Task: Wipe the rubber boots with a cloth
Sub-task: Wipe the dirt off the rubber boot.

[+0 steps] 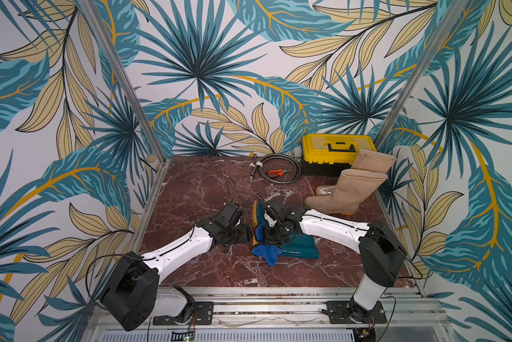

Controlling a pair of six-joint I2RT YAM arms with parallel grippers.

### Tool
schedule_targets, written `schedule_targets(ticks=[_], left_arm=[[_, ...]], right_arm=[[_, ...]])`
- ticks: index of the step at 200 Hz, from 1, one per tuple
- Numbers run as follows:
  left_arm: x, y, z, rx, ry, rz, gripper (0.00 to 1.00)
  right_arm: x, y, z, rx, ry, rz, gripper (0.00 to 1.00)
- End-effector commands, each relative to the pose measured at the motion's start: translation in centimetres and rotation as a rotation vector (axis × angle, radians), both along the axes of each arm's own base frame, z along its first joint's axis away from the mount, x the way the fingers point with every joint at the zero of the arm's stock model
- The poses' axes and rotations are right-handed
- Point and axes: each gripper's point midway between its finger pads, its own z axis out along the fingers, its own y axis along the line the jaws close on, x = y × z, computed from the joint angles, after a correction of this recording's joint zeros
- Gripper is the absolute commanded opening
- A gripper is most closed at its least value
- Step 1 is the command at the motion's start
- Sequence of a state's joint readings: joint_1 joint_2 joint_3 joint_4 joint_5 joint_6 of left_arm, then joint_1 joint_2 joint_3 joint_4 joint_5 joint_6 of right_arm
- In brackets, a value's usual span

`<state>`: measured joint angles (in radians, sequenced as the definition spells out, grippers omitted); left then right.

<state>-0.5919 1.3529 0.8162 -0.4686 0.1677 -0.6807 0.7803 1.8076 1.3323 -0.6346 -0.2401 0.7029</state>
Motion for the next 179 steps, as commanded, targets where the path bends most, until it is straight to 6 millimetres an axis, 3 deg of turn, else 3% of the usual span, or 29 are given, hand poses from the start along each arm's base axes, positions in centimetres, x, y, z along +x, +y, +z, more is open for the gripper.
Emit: schedule_targets(ticks=[1, 35, 52, 75, 120, 142, 157, 161, 179], left_arm=[[0.6, -0.8, 1.0, -0.031, -0.014, -0.013, 0.54], [0.4, -0.7, 1.3, -0.043, -0.019, -0.003, 0.54], [0.3, -0.7, 1.4, -0.050, -0.016, -0.002, 0.54], [0.2, -0.5, 1.5, -0.048, -0.023, 0.001, 0.55], [0.7, 0.0, 1.7, -0.034, -0.040, 0.035, 0.55], [0.8, 0.4, 1.6, -0.012, -0.055, 0.035, 0.55], [1.1, 0.5, 1.6, 0.004, -0.068, 0.030, 0.55], [1.2, 0.5, 1.7, 0.006, -0.073, 0.028, 0.55], [1.9, -0.2, 2.9, 0.004, -0.115, 0.005, 0.52]], right_arm=[[5.2, 1.0, 1.9, 0.009, -0.101, 0.003, 0.00], [12.4, 0.6, 4.2, 0.016, -0.173, -0.051, 0.00], [13.3, 0.2, 3.6, -0.011, -0.154, -0.041, 0.00], [10.7, 0.6, 1.6, 0.030, -0.056, -0.020, 0.00], [1.5, -0.6, 0.7, -0.040, -0.036, 0.059, 0.00], [-2.1, -1.7, -1.2, -0.036, 0.001, 0.034, 0.00], [-3.4, -2.2, -2.7, -0.026, 0.049, -0.001, 0.00], [-4.3, -1.6, -2.8, -0.024, 0.055, 0.018, 0.00], [-3.4, -1.0, -1.7, 0.010, 0.026, 0.020, 0.00]])
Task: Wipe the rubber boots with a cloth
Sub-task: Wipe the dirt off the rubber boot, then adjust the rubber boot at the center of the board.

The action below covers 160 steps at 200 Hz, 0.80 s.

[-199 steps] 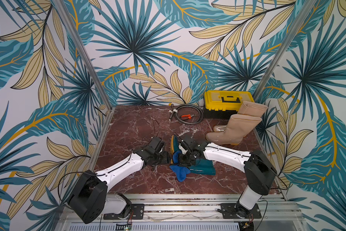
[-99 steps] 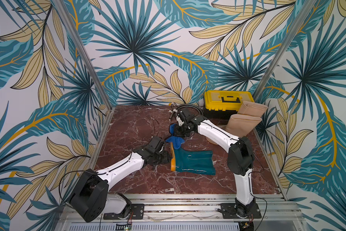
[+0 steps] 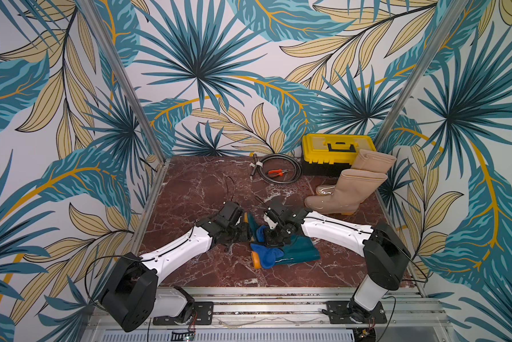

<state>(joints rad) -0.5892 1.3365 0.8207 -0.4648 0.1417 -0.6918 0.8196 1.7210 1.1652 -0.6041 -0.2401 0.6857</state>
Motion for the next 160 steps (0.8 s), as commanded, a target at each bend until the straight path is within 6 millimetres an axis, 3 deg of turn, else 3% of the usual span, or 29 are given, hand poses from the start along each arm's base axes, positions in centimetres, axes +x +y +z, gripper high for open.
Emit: schedule_targets(ticks=[1, 8, 27, 52, 76, 104, 130, 160], left_arm=[[1.4, -0.6, 2.3, 0.008, -0.091, -0.029, 0.52], [1.4, -1.3, 2.8, 0.030, -0.127, -0.074, 0.51], [0.7, -4.2, 4.0, 0.077, -0.194, -0.216, 0.51], [-2.4, -9.8, 4.7, 0.132, -0.285, -0.467, 0.51], [-4.9, -14.6, 3.7, 0.284, -0.406, -0.682, 0.57], [-6.8, -20.6, 2.0, 0.351, -0.474, -0.896, 0.60], [-7.3, -24.2, -0.9, 0.403, -0.476, -1.035, 0.62], [-5.3, -25.4, -3.3, 0.503, -0.495, -1.023, 0.64]], right_arm=[[0.7, 0.9, 0.4, 0.048, -0.006, -0.034, 0.00], [1.3, 0.8, 1.2, 0.038, -0.033, -0.023, 0.00], [5.1, -3.7, 3.2, -0.024, -0.049, -0.122, 0.00], [8.3, -11.6, 5.7, -0.096, -0.146, -0.283, 0.00], [8.4, -19.4, 7.1, -0.182, -0.207, -0.466, 0.00], [7.1, -26.6, 7.4, -0.215, -0.235, -0.658, 0.00], [5.6, -29.4, 7.4, -0.191, -0.244, -0.748, 0.00], [4.8, -29.9, 6.5, -0.176, -0.240, -0.765, 0.00]])
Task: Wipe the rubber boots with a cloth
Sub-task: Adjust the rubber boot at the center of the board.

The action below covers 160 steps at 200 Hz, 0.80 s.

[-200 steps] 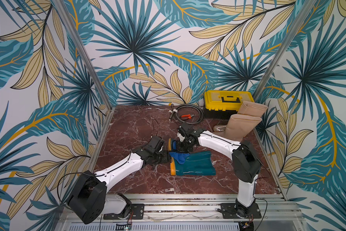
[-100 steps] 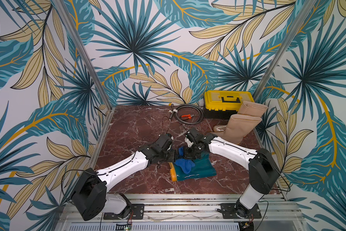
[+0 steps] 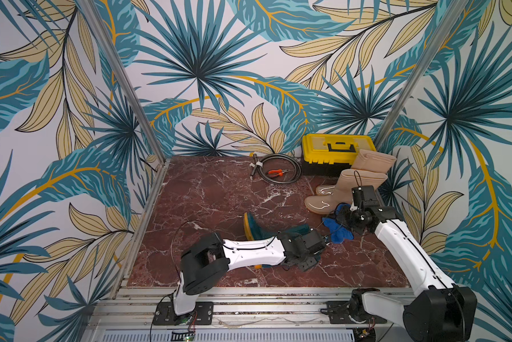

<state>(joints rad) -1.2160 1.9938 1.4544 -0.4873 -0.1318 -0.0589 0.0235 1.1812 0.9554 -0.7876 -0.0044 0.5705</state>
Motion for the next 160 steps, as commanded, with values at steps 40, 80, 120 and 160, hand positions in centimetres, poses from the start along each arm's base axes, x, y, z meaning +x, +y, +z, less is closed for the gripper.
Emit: schedule_targets(ticks=[40, 80, 120, 160], left_arm=[[3.3, -0.9, -3.9, 0.138, -0.099, 0.013, 0.66], [4.6, 0.8, -2.4, 0.164, -0.135, 0.069, 0.15], [10.0, 4.9, 8.5, -0.062, -0.149, 0.196, 0.00], [13.1, 4.9, 21.7, -0.394, -0.163, 0.168, 0.00]], right_arm=[[-1.0, 0.1, -2.0, 0.037, 0.032, 0.010, 0.00], [-1.1, -0.6, -1.7, 0.011, 0.026, -0.002, 0.00], [-1.3, -1.1, -1.1, 0.008, -0.005, -0.028, 0.00], [-1.8, -0.8, -1.4, 0.036, -0.012, -0.034, 0.00]])
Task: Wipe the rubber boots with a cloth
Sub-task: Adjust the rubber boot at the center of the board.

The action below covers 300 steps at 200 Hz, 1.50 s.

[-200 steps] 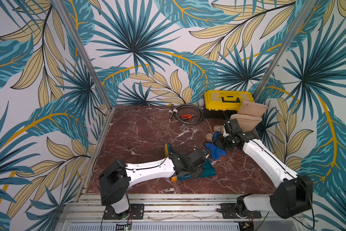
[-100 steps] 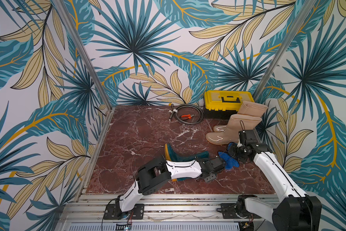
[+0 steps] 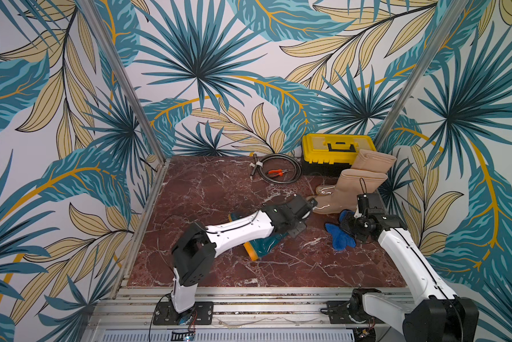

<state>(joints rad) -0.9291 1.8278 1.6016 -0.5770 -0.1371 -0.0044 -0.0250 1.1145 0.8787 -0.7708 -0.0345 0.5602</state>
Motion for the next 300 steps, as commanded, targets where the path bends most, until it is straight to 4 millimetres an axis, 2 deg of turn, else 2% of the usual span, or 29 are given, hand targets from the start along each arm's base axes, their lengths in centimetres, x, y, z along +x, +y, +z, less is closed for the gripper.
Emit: schedule_targets(ticks=[1, 21, 45, 57, 70, 87, 104, 116, 130, 150, 158, 165, 185, 193, 200, 210, 218, 232, 242, 254, 289, 300], left_arm=[[0.1, -1.6, 9.4, -0.216, -0.065, -0.089, 0.00], [0.7, -3.4, 15.1, -0.325, -0.135, -0.136, 0.00], [1.1, -5.1, 20.4, -0.461, -0.169, -0.151, 0.00], [1.4, -5.2, 22.0, -0.508, -0.172, -0.125, 0.00], [2.6, -4.1, 22.1, -0.527, -0.164, -0.005, 0.00], [4.9, -0.9, 19.1, -0.520, -0.115, 0.236, 0.00], [6.2, 3.3, 14.3, -0.568, 0.014, 0.470, 0.00], [6.2, 7.1, 9.9, -0.606, 0.119, 0.646, 0.00], [4.8, 11.4, 4.2, -0.611, 0.201, 0.813, 0.00], [1.1, 17.0, -4.7, -0.534, 0.308, 1.004, 0.00], [-0.6, 18.7, -7.0, -0.513, 0.343, 1.051, 0.00], [-1.9, 19.8, -8.3, -0.502, 0.359, 1.080, 0.00], [-4.3, 22.0, -10.1, -0.490, 0.367, 1.111, 0.00], [-4.9, 22.3, -10.1, -0.493, 0.373, 1.102, 0.06], [-5.3, 22.3, -9.8, -0.504, 0.381, 1.079, 0.18], [-5.8, 22.0, -8.8, -0.496, 0.374, 0.998, 0.45], [-6.4, 22.2, -7.9, -0.483, 0.378, 0.971, 0.56], [-7.7, 22.5, -6.8, -0.468, 0.386, 0.916, 0.57], [-8.2, 23.0, -7.2, -0.473, 0.387, 0.923, 0.56], [-8.7, 22.9, -7.8, -0.479, 0.405, 0.902, 0.50], [-8.7, 20.4, -10.4, -0.539, 0.472, 0.826, 0.46], [-7.6, 19.7, -9.7, -0.543, 0.441, 0.802, 0.46]], right_arm=[[-0.4, 0.0, -0.5, 0.015, -0.005, -0.009, 0.00], [-0.6, 0.4, -0.7, 0.036, -0.006, -0.009, 0.00], [-0.7, 0.6, -0.7, 0.054, -0.011, -0.009, 0.00], [-0.6, 0.8, -0.5, 0.063, -0.016, -0.008, 0.00], [-0.5, 0.9, -0.5, 0.072, -0.015, -0.005, 0.00], [-0.6, 1.1, -0.4, 0.080, -0.006, 0.002, 0.00], [-0.8, 1.2, -0.2, 0.085, 0.004, 0.008, 0.00], [-0.8, 1.3, 0.2, 0.083, -0.004, 0.017, 0.00], [-0.8, 1.4, 0.7, 0.082, -0.009, 0.026, 0.00], [-0.7, 1.4, 0.7, 0.082, -0.003, 0.032, 0.00], [-0.7, 1.5, 0.4, 0.090, 0.003, 0.027, 0.00], [-0.8, 1.8, 0.1, 0.105, 0.009, 0.030, 0.00], [-2.2, 3.5, -1.6, 0.122, 0.053, 0.073, 0.00], [-3.4, 4.2, -2.4, 0.120, 0.085, 0.096, 0.00], [-4.6, 4.8, -3.1, 0.120, 0.117, 0.110, 0.00], [-5.5, 6.0, -3.9, 0.129, 0.109, 0.146, 0.00], [-5.6, 7.1, -4.6, 0.135, 0.093, 0.162, 0.00], [-4.4, 10.2, -5.5, 0.178, 0.058, 0.217, 0.00], [-3.3, 12.3, -6.1, 0.200, 0.082, 0.260, 0.00], [-1.4, 14.7, -5.9, 0.195, 0.105, 0.336, 0.00], [6.1, 17.5, -4.8, 0.141, 0.038, 0.356, 0.00], [8.8, 18.4, -3.8, 0.116, 0.006, 0.372, 0.00]])
